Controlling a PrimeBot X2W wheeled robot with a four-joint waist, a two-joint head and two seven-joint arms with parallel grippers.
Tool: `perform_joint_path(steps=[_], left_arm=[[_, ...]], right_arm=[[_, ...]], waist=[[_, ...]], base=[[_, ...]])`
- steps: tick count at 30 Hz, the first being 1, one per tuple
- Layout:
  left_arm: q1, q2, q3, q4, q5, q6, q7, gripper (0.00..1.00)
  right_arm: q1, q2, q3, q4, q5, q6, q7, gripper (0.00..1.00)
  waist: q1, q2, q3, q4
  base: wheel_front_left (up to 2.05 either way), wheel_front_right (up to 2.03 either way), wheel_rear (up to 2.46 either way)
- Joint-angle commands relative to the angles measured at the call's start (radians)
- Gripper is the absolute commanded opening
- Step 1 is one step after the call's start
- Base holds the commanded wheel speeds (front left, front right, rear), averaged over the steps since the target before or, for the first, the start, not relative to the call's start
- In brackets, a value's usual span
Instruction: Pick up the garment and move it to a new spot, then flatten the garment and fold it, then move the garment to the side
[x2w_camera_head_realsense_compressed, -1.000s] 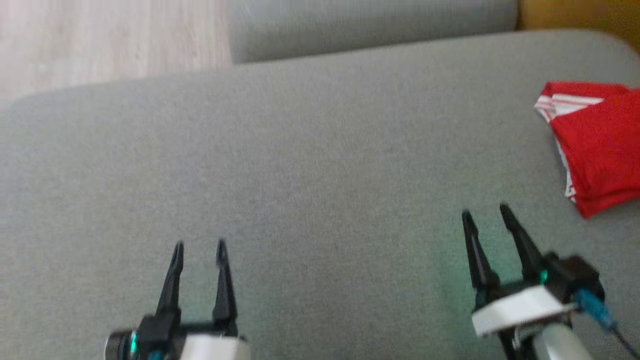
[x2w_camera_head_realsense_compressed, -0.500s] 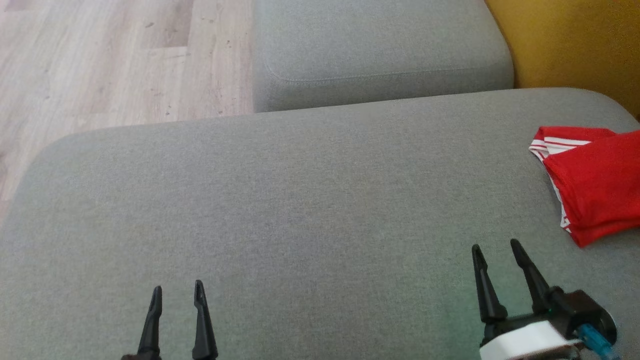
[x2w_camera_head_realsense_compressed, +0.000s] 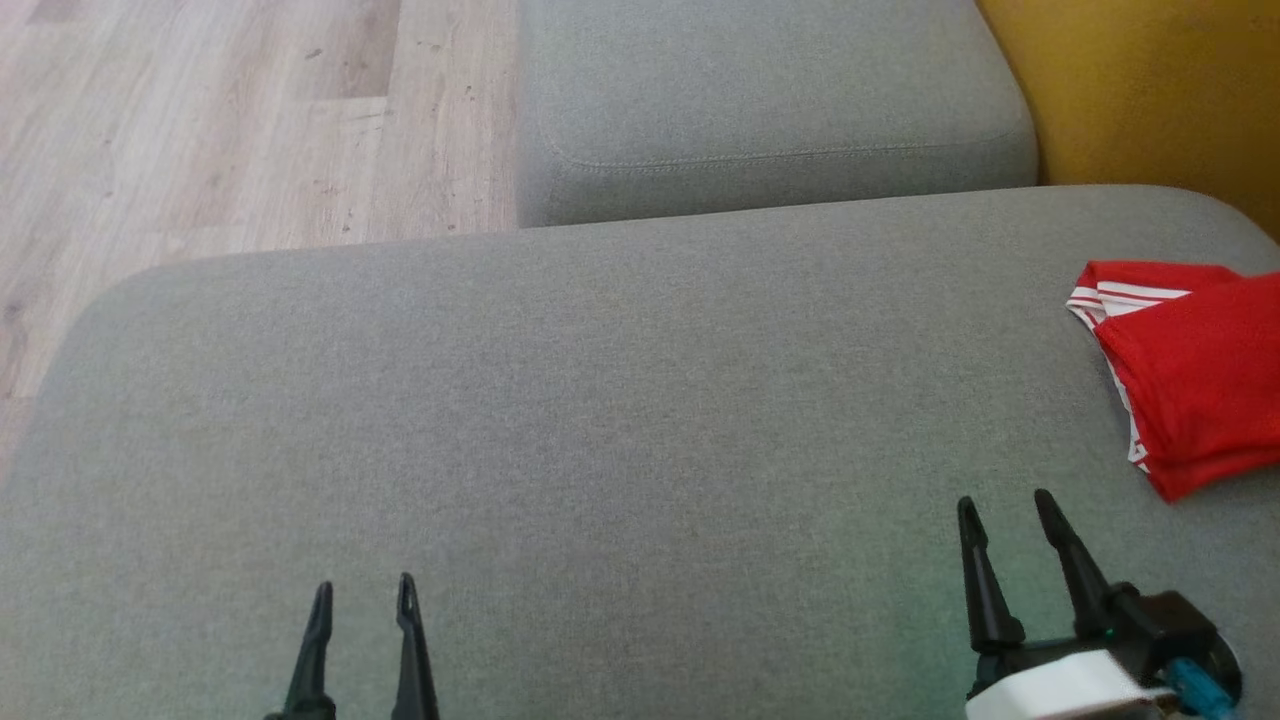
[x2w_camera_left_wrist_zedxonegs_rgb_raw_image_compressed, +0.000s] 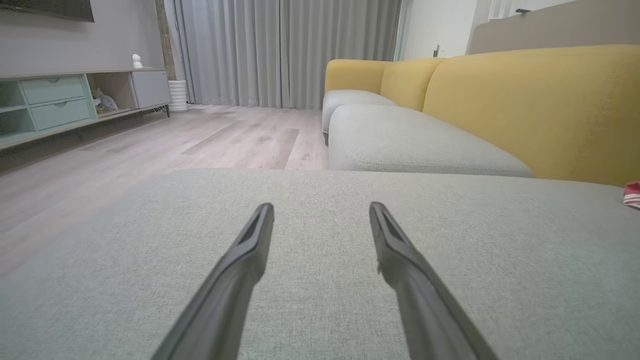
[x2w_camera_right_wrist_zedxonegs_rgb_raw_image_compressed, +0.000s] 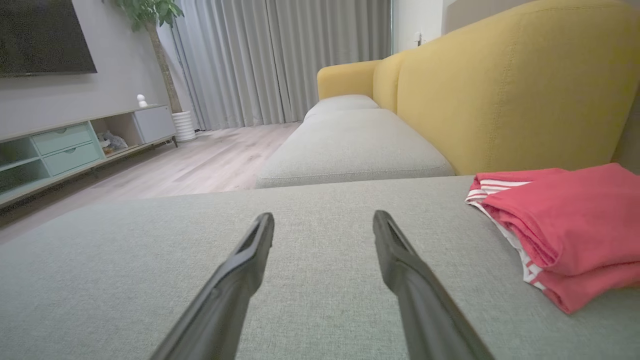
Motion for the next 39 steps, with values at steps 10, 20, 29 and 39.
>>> perform_joint_path(steps=[10, 20, 29, 39], left_arm=[[-0.001, 0.004, 0.007, 0.047, -0.064, -0.007, 0.012, 0.00], [-0.028, 0.010, 0.021, 0.057, -0.175, -0.029, 0.033, 0.00], [-0.053, 0.015, 0.035, 0.066, -0.285, -0.052, 0.054, 0.00], [-0.081, 0.020, 0.053, 0.072, -0.406, -0.075, 0.078, 0.00]], right_arm=[[-0.001, -0.003, 0.001, 0.051, 0.080, 0.000, 0.015, 0.00], [-0.020, -0.008, -0.005, 0.052, 0.193, 0.000, 0.036, 0.00], [-0.038, -0.013, -0.012, 0.052, 0.304, 0.000, 0.057, 0.00], [-0.058, -0.016, -0.020, 0.052, 0.427, 0.000, 0.083, 0.00]], waist=[[0.0000, 0.0000, 0.004, 0.000], [0.0000, 0.0000, 0.009, 0.001], [0.0000, 0.0000, 0.014, 0.001], [0.0000, 0.0000, 0.020, 0.002]], base=[[0.00, 0.00, 0.00], [0.00, 0.00, 0.00], [0.00, 0.00, 0.00], [0.00, 0.00, 0.00]])
